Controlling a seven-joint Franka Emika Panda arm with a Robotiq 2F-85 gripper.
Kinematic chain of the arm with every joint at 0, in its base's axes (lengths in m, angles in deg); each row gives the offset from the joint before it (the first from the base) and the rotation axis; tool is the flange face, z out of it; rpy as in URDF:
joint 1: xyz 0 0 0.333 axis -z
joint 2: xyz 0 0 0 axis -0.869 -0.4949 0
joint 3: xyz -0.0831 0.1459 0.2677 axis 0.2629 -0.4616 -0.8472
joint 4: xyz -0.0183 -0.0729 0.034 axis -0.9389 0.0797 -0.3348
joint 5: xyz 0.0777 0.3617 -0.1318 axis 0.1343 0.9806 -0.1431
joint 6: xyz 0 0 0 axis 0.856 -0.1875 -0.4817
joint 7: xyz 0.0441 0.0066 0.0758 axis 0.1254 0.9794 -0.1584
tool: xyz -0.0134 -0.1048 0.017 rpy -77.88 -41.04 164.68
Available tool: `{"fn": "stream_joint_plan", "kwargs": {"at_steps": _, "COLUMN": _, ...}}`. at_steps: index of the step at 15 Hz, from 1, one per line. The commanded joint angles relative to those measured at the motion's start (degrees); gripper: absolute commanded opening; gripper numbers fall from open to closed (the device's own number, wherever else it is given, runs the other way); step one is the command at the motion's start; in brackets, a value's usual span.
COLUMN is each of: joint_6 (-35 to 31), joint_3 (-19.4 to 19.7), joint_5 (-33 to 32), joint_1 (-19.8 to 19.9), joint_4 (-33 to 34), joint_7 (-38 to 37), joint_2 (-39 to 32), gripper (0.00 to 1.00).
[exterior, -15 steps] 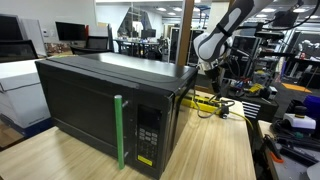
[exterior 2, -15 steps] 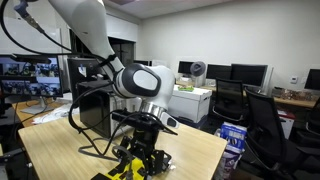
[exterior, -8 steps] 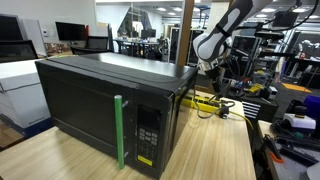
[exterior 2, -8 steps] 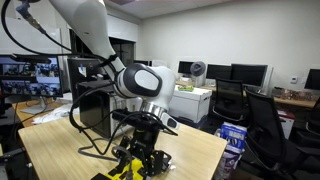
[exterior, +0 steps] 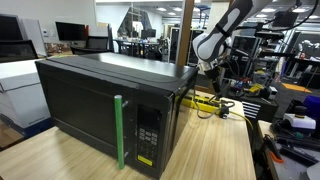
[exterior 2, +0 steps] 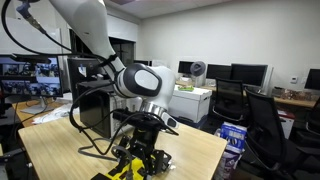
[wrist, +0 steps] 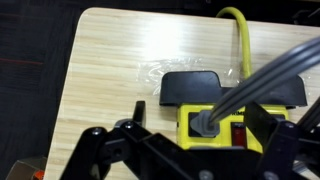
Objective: Disconnect the microwave cable from the adaptor
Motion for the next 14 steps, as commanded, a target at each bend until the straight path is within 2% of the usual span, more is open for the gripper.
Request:
{"fn": "stream_joint_plan", "kwargs": {"at_steps": 1, "joint_6": -0.56, "joint_3": -0.71, "joint_5": -0.65, "joint_1": 0.86, "joint_4": -0.29, "joint_7": 2.12, "joint_2": -0.11, "gripper": 1.00}}
{"fn": "stream_joint_plan", "kwargs": {"at_steps": 3, "joint_6": -1.57, "joint_3": -0.62, "joint_5": -0.77, "joint_1": 0.97, "joint_4": -0.32, "joint_7": 2.26, "joint_2": -0.33, "gripper": 1.00}}
{"fn": "stream_joint_plan", "kwargs": {"at_steps": 4, "joint_6": -2.14, "joint_3": -0.62, "joint_5": -0.62, "joint_1": 0.97, "joint_4": -0.21, "joint_7": 1.97, "joint_2": -0.55, "gripper": 0.81}}
{"fn": "stream_joint_plan", "kwargs": {"at_steps": 7, "joint_6": -4.18, "joint_3": -0.63, "joint_5": -0.49, "joint_1": 1.05, "joint_4": 0.15, "joint_7": 1.67, "joint_2": -1.08, "gripper": 0.57}}
{"fn": "stream_joint_plan", "kwargs": {"at_steps": 10, "joint_6": -4.88, "joint_3": -0.77, "joint_5": -0.12, "joint_1": 1.03, "joint_4": 0.50, "joint_7": 1.50, "joint_2": -1.42, "gripper": 0.37}}
{"fn": "stream_joint_plan", "kwargs": {"at_steps": 14, "joint_6": -2.47, "joint_3": -1.92, "joint_5": 0.47, "joint_1": -0.28, "joint_4": 0.40, "joint_7": -0.30, "joint_2": -1.07, "gripper": 0.12}}
